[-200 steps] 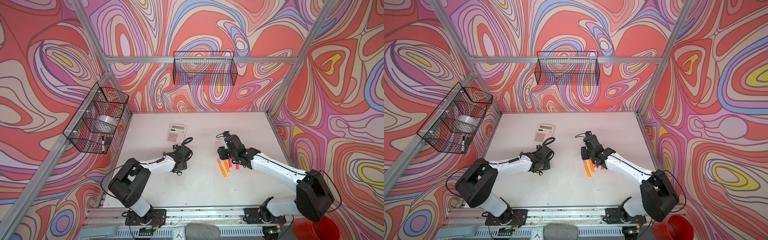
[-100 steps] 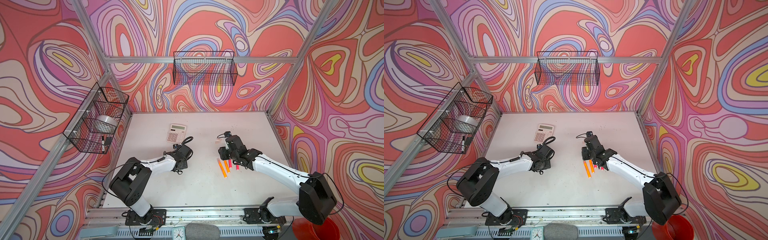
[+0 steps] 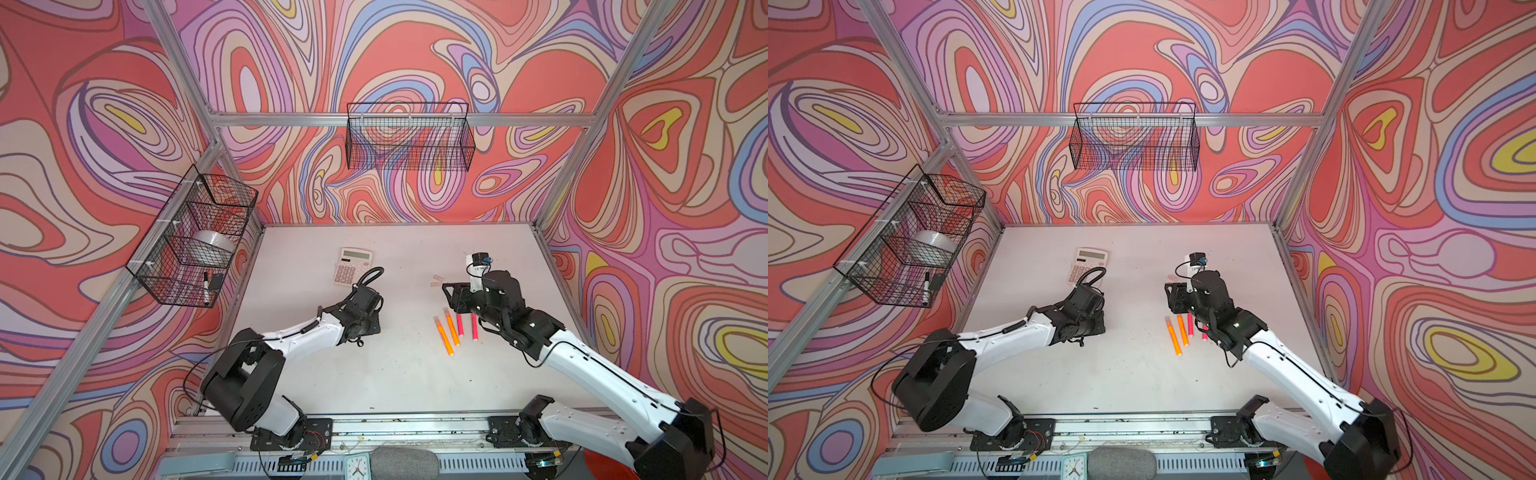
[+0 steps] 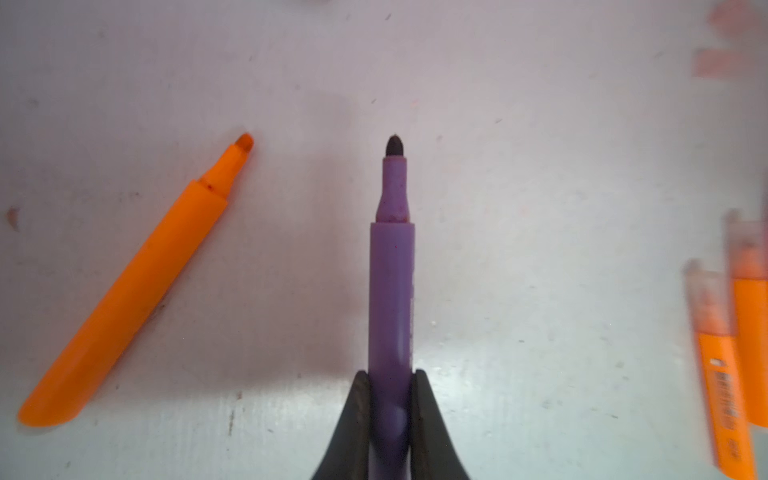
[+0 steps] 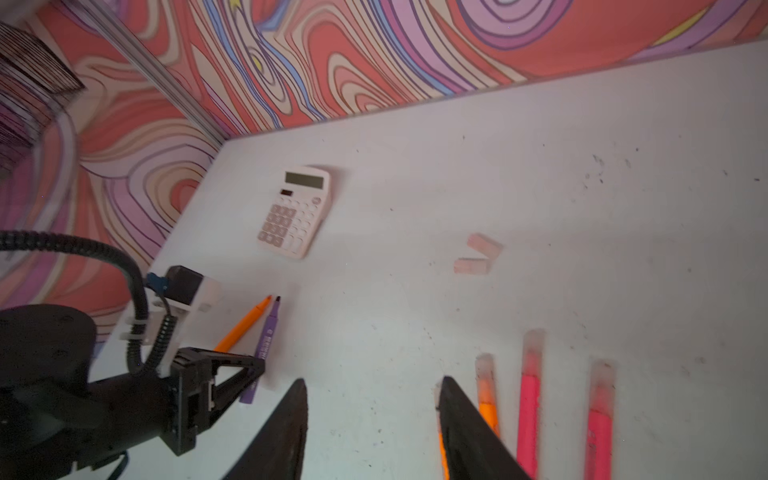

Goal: Insert the pens into the pen caps
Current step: 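Lift the purple marker off the table with the left gripper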

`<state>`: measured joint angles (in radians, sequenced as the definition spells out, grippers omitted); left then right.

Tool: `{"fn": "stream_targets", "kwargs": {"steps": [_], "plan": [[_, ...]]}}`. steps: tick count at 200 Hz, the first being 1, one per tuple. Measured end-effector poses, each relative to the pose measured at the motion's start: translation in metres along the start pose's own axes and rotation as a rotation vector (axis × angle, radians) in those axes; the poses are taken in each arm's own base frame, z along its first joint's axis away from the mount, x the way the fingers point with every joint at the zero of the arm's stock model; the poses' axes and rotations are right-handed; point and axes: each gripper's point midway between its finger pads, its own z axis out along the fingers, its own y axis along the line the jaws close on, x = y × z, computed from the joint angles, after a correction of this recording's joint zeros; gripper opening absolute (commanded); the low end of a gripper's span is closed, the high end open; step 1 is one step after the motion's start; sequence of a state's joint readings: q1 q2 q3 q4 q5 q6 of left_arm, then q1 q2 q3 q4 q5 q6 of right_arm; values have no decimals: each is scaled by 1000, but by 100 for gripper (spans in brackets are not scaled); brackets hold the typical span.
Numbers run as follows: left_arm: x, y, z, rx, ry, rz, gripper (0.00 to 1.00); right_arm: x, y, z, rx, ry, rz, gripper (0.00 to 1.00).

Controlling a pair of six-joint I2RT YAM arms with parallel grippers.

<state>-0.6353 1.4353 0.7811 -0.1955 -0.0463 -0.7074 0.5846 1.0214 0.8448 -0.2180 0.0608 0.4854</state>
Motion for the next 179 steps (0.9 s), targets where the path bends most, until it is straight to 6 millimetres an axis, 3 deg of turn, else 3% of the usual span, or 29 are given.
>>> {"fn": "stream_targets", "kwargs": {"steps": [14,29,41,55,76,99,151,179], "plan": [[-18,-23,-17,133,-88,-8,0,-22,16,-10,-74,-88,44,54],[-34,-49,-33,295,-194,9,0,-34,28,-11,-143,-142,77,55],[-39,-68,-40,414,-262,66,0,-29,33,-2,-184,-139,91,54],[-30,-84,-40,514,-293,165,0,-13,36,14,-220,-91,103,53],[-14,-92,-34,571,-290,279,0,20,36,38,-260,12,104,52],[-14,-103,-42,635,-316,349,0,43,39,50,-297,86,112,52],[-16,-120,-58,736,-353,401,0,36,57,46,-398,57,124,50],[-13,-124,-61,767,-342,411,0,45,67,50,-431,81,118,48]]}}
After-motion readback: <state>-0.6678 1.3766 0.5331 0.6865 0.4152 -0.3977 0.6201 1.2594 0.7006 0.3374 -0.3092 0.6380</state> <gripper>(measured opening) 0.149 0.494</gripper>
